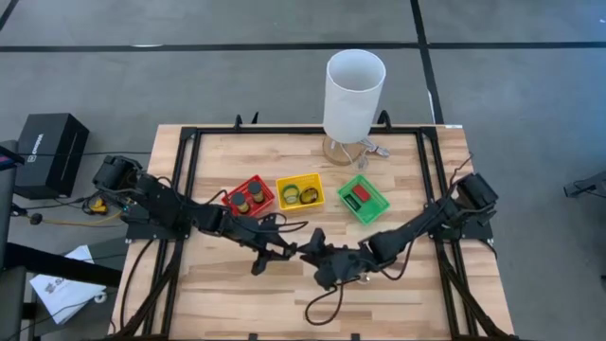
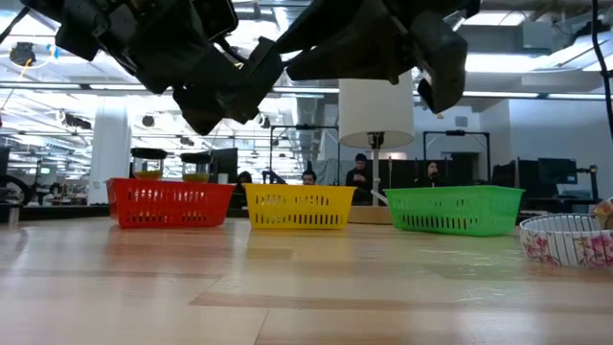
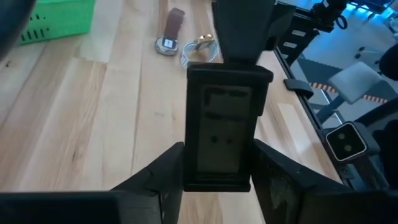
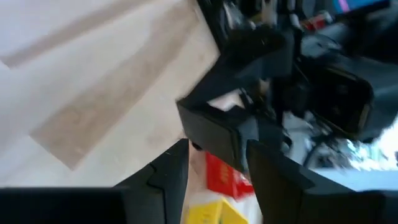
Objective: Pick & Place Office items
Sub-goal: Put the black digital timer in the green basket
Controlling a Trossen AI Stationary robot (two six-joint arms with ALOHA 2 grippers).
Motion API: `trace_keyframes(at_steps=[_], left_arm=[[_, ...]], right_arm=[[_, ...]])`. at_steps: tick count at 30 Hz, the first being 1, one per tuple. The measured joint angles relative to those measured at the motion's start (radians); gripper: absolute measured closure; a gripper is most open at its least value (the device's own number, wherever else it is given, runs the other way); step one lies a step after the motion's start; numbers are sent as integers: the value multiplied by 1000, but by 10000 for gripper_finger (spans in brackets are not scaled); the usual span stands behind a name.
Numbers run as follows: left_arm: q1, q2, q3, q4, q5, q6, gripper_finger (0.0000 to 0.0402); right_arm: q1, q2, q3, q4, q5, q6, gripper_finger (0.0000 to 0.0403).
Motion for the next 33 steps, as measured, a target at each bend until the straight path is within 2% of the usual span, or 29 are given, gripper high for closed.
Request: trace_keyframes(at_steps=[3,9,15,19,24,29,33], left_arm=[[0,-1,2,-6,0,0,253],[0,-1,2,-12,2,0,249],[0,-1,2,-14,11,0,251],[0,-1,2,-11,12,-3,247],[0,-1,2,-7,13,-3,251],[0,-1,2,-5,15,-3,247],[0,-1,1,-7,26,-3,249]], right_arm=[[16,0,0,7,67,0,251],[26,0,0,10,67,-3,252],[10,0,0,86,53,-113,247],[-26,0,0,86,-40,-99,243],[-77,0,0,61,-218,-36,244],[-121,0,0,63,-286,-33,252],[-149,-1,0,61,-396,-34,267]])
